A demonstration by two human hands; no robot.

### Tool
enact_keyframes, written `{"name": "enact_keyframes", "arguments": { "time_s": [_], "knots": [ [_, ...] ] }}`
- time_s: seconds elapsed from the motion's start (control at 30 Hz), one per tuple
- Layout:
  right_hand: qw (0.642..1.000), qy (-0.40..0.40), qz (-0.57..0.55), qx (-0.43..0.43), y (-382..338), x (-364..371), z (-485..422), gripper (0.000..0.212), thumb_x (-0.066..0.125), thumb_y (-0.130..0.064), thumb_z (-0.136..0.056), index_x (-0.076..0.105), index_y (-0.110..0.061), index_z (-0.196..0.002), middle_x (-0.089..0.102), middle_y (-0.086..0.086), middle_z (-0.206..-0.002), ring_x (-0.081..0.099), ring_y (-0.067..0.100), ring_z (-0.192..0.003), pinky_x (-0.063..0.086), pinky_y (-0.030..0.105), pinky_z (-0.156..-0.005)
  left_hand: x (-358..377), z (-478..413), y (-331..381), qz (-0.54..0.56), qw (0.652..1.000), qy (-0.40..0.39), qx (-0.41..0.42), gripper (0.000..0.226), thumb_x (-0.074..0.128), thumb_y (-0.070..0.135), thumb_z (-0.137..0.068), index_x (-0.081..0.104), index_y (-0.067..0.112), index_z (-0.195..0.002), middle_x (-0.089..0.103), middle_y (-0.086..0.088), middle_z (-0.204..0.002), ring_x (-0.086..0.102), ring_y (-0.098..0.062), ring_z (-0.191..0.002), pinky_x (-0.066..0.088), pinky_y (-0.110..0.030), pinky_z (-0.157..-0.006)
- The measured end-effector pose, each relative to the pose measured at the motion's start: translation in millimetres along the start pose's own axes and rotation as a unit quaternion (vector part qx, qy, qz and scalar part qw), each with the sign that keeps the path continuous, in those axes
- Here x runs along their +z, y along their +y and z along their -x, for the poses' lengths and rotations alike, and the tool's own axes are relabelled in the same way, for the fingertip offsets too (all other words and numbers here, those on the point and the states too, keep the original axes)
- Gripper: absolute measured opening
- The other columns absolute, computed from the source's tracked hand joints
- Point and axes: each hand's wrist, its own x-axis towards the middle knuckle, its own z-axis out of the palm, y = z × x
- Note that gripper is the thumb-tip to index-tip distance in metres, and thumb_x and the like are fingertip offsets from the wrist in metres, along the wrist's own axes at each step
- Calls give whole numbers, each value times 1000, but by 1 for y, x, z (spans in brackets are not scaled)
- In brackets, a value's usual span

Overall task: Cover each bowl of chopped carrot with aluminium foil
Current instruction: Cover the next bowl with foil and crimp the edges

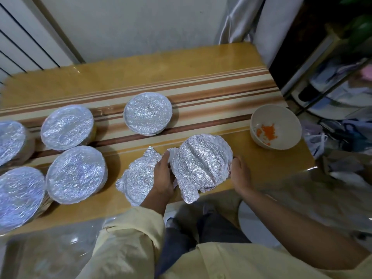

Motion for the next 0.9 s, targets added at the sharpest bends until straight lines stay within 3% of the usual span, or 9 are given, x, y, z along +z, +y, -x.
{"name": "enact_keyframes", "arguments": {
  "time_s": [0.07, 0.13, 0.2, 0.27, 0.3, 0.43, 0.6, 0.8, 0.9],
  "knots": [
    [1000, 9, -1, -26, -3, -3, 0, 39, 29, -32, -87, 53, -5, -102, 53, 11, -90, 48, 29, -83, 32, 35, -66, 5, 4, 2, -44, 998, 11, 50, 75, 73, 50, -85, 47, 7, -141, 60, -14, -132, 60, -30, -119, 47, -50, -104],
    [993, 31, 30, -107, -7, -4, -4, 46, 31, -35, -93, 49, -7, -124, 54, 10, -113, 49, 25, -102, 36, 31, -82, 14, 14, 1, -155, 969, 90, 170, 67, 62, 39, -96, 36, 6, -149, 49, -7, -137, 49, -23, -127, 36, -38, -112],
    [970, 47, 106, -213, -15, -3, -10, 54, 28, -38, -95, 40, -8, -138, 44, 11, -138, 39, 23, -126, 30, 30, -101, 17, 24, 1, -324, 865, 175, 340, 61, 46, 40, -100, 39, 5, -148, 44, -12, -145, 40, -26, -136, 27, -34, -114],
    [929, 51, 202, -306, -25, 1, -17, 58, 22, -38, -97, 32, -9, -146, 27, 9, -154, 22, 20, -142, 18, 31, -112, 20, 24, -5, -447, 745, 186, 458, 56, 35, 36, -100, 43, 5, -146, 42, -18, -151, 34, -31, -142, 24, -39, -118],
    [907, 40, 251, -336, -31, 5, -19, 59, 19, -38, -97, 28, -10, -148, 19, 7, -157, 14, 19, -145, 13, 33, -115, 24, 22, -8, -490, 705, 174, 482, 53, 32, 33, -102, 43, 7, -147, 39, -17, -154, 30, -32, -146, 21, -43, -120],
    [849, -43, 390, -356, -36, 20, -28, 62, 8, -42, -98, 6, -13, -153, -3, 3, -160, -8, 15, -146, 1, 39, -120, 46, 15, -24, -602, 640, 118, 463, 61, 17, 38, -103, 31, 10, -155, 22, -10, -164, 13, -28, -154, 5, -45, -124],
    [866, -58, 381, -319, -29, 21, -32, 57, 17, -40, -103, 12, -12, -152, 11, 3, -159, 4, 14, -147, -2, 25, -115, 46, 0, -33, -598, 662, 111, 438, 72, 9, 48, -103, 31, 0, -153, 29, -16, -161, 27, -29, -150, 17, -44, -123],
    [905, -56, 286, -310, -22, 23, -42, 65, 8, -48, -97, 33, -17, -148, 35, 1, -152, 29, 16, -139, 12, 19, -108, 40, -6, -33, -444, 787, 77, 421, 61, 23, 39, -102, 43, 2, -147, 49, -12, -148, 43, -24, -137, 28, -28, -114],
    [920, -59, 237, -308, -20, 23, -45, 62, 13, -47, -97, 41, -17, -143, 46, 1, -144, 41, 17, -131, 26, 22, -104, 41, -5, -36, -386, 823, 82, 409, 51, 28, 32, -105, 46, 7, -145, 53, -8, -144, 46, -18, -134, 34, -29, -111]
  ]
}}
